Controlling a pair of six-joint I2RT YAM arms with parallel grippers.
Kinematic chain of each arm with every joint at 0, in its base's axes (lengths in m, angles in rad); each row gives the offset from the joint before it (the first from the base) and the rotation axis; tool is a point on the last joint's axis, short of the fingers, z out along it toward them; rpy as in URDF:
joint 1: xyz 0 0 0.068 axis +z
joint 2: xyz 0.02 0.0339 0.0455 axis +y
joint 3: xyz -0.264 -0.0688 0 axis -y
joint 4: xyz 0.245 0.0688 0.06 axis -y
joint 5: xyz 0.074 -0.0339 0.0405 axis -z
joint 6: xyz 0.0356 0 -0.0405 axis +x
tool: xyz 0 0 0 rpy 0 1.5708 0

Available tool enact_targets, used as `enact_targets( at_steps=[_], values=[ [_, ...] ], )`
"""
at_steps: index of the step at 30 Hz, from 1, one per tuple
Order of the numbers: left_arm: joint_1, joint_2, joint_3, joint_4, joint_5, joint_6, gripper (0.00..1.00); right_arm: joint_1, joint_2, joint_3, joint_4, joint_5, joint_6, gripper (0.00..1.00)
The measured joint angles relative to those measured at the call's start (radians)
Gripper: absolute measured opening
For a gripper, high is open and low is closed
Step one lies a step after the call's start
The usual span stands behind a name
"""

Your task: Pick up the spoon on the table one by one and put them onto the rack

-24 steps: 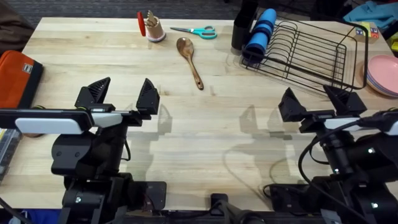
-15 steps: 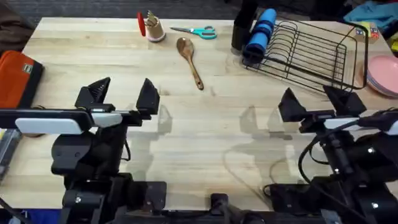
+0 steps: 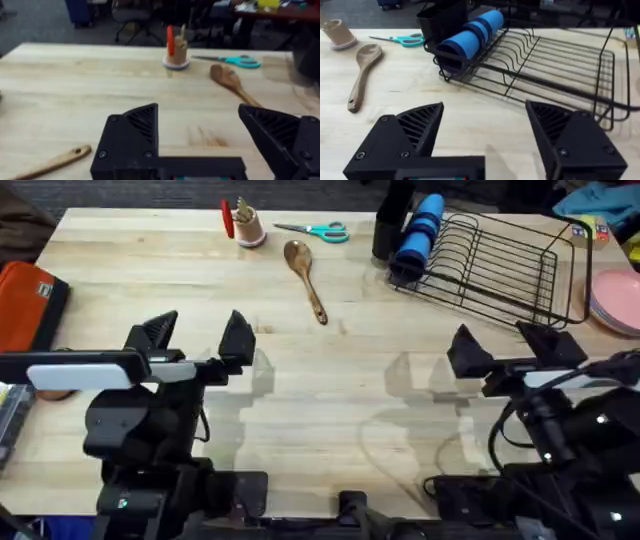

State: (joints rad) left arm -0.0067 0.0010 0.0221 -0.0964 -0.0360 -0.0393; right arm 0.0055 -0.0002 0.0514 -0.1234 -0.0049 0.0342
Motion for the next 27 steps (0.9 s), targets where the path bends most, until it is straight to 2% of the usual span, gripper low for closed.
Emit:
enact_targets(
  at_steps=[5,12,20,27],
  values=[
    [0.0,0.044,0.093,-0.11,-0.018,-0.022,0.993,0.0,0.002,0.077,-0.211,-0.009,0.035,0.992],
    [0.0,0.232,0.299,-0.208,-0.026,-0.029,0.993,0.0,0.094,0.243,-0.298,-0.015,0.048,0.993],
    [0.0,0.524,0.568,-0.312,-0.027,-0.03,0.992,0.0,0.308,0.509,-0.422,-0.019,0.048,0.993],
    [0.0,0.7,0.789,-0.441,-0.023,-0.03,0.992,0.0,0.524,0.763,-0.594,-0.019,0.048,0.993]
  ],
)
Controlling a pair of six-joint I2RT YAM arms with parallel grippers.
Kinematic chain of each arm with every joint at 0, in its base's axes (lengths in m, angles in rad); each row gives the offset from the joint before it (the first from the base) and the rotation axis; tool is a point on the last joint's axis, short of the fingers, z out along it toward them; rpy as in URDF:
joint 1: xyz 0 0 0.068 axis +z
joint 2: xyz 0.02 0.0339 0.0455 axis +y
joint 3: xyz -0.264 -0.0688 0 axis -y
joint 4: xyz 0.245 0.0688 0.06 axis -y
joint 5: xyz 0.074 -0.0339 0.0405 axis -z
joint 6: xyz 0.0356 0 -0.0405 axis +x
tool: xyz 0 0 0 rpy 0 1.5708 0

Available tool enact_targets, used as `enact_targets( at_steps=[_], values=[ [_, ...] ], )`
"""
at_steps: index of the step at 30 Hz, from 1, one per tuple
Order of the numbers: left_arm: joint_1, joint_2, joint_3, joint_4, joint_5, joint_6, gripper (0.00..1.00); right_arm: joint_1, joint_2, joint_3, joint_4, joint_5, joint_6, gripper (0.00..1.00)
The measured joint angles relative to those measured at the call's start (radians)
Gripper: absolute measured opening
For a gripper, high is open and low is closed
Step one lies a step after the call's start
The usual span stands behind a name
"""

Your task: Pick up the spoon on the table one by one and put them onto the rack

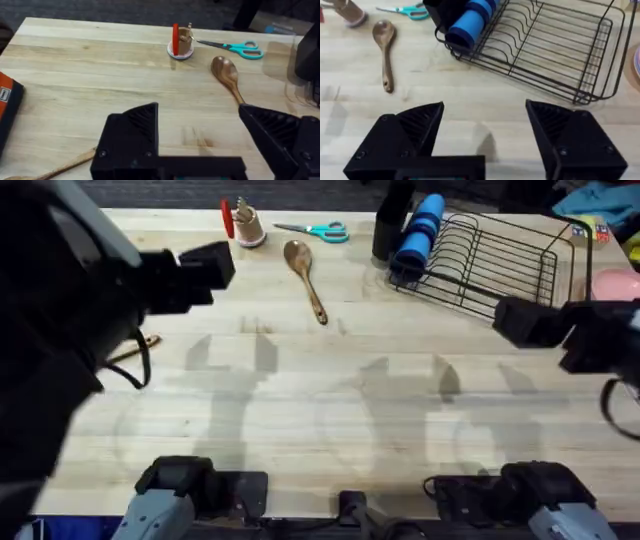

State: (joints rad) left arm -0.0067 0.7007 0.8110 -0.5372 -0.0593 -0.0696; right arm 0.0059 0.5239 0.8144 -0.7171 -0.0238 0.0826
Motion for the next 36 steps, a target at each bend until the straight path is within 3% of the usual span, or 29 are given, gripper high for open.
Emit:
enact_targets(
  at_steps=[12,17,26,32,36],
  values=[
    [0.0,0.205,0.289,-0.282,0.006,-0.002,0.993,0.0,0.301,0.314,-0.23,0.0,0.0,0.993],
    [0.0,0.221,0.309,-0.29,0.007,-0.002,0.993,0.0,0.365,0.347,-0.242,0.0,0.0,0.993],
    [0.0,0.221,0.31,-0.322,-0.006,-0.002,0.993,0.0,0.373,0.348,-0.245,0.0,0.0,0.993],
    [0.003,0.222,0.31,-0.32,-0.106,-0.128,0.993,0.0,0.373,0.349,-0.225,0.0,0.0,0.993],
    [0.045,0.242,0.31,-0.32,-0.161,-0.232,0.992,0.0,0.373,0.349,-0.223,0.0,0.0,0.993]
  ],
)
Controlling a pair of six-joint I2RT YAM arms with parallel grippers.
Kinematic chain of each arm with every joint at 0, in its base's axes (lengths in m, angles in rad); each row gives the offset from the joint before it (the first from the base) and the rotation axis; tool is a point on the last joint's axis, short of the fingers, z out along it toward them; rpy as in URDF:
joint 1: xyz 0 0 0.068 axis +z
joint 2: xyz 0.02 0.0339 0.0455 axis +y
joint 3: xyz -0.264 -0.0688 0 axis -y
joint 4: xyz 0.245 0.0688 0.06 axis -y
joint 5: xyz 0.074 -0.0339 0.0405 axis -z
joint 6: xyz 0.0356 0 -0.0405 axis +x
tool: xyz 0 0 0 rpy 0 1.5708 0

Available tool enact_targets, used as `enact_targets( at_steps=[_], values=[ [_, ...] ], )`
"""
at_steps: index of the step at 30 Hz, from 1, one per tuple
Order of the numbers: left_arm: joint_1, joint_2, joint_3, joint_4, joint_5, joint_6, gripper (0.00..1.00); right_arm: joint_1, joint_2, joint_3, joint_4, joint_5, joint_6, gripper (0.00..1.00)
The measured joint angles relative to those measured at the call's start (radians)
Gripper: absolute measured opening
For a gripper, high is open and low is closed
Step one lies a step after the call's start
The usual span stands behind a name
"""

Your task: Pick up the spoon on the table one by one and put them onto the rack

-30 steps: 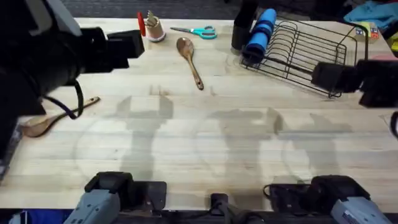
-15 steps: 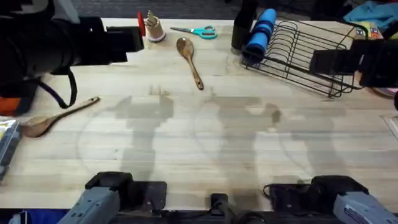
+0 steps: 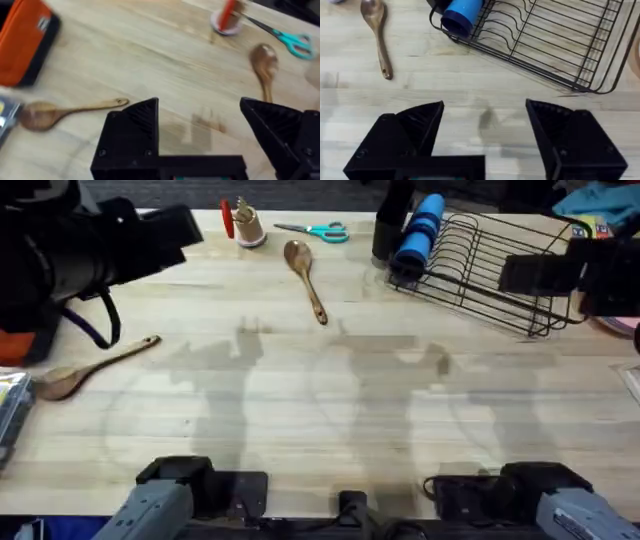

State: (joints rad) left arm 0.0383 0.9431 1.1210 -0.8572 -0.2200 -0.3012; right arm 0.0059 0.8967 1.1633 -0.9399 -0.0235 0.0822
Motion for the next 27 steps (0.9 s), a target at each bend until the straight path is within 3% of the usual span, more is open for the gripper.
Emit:
enact_targets(
  at_steps=[7,18,27],
  values=[
    [0.129,0.073,0.0,-0.012,-0.024,-0.137,0.993,0.0,0.0,0.0,0.001,0.0,0.0,0.993],
    [0.338,0.194,0.0,-0.024,0.005,-0.22,0.993,0.0,0.0,0.0,0.001,0.0,0.0,0.993],
    [0.511,0.275,0.0,-0.074,0.051,-0.441,0.993,0.0,0.0,0.0,0.001,0.0,0.0,0.993]
  ],
)
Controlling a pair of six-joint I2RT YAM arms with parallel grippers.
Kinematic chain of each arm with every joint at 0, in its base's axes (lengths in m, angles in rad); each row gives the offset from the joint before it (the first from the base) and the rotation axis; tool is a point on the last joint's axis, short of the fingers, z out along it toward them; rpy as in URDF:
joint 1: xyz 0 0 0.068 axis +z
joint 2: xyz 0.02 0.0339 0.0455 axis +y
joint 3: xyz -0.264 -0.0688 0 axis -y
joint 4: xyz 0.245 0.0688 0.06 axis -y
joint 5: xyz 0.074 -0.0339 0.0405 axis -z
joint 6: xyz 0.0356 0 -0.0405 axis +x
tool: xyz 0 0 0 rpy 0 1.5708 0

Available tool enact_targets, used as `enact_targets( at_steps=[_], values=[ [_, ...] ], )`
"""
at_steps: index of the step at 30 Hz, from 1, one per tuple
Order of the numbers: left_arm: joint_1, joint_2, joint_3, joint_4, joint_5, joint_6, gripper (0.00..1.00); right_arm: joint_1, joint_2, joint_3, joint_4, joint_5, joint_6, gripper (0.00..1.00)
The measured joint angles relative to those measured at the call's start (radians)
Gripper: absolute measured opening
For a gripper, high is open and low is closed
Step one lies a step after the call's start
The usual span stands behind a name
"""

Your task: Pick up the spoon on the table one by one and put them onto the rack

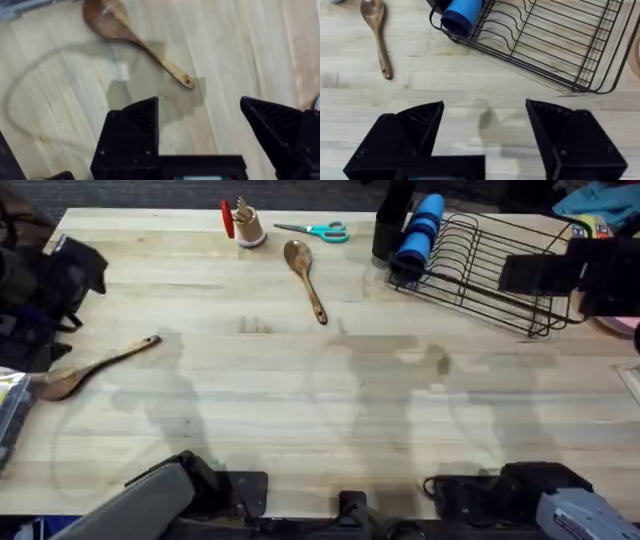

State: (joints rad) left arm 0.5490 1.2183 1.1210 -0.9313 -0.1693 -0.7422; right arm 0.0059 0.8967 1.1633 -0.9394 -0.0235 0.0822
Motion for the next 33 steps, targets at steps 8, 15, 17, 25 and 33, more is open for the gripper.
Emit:
enact_targets(
  at_steps=[8,15,17,25,33],
  values=[
    [0.104,0.064,0.0,0.016,0.006,-0.066,0.993,0.0,0.0,0.0,0.0,0.0,0.0,0.993],
    [0.172,0.133,0.0,0.069,0.009,-0.091,0.993,0.0,0.0,0.0,0.0,0.0,0.0,0.993],
    [0.182,0.155,0.0,0.07,0.01,-0.12,0.992,0.0,0.0,0.0,0.0,0.0,0.0,0.993],
    [0.187,0.238,0.0,0.068,0.022,-0.28,0.993,0.0,0.0,0.0,-0.006,0.0,0.0,0.993],
    [0.187,0.366,0.0,0.078,0.023,-0.55,0.994,0.0,0.0,0.0,-0.027,0.0,0.0,0.993]
  ],
)
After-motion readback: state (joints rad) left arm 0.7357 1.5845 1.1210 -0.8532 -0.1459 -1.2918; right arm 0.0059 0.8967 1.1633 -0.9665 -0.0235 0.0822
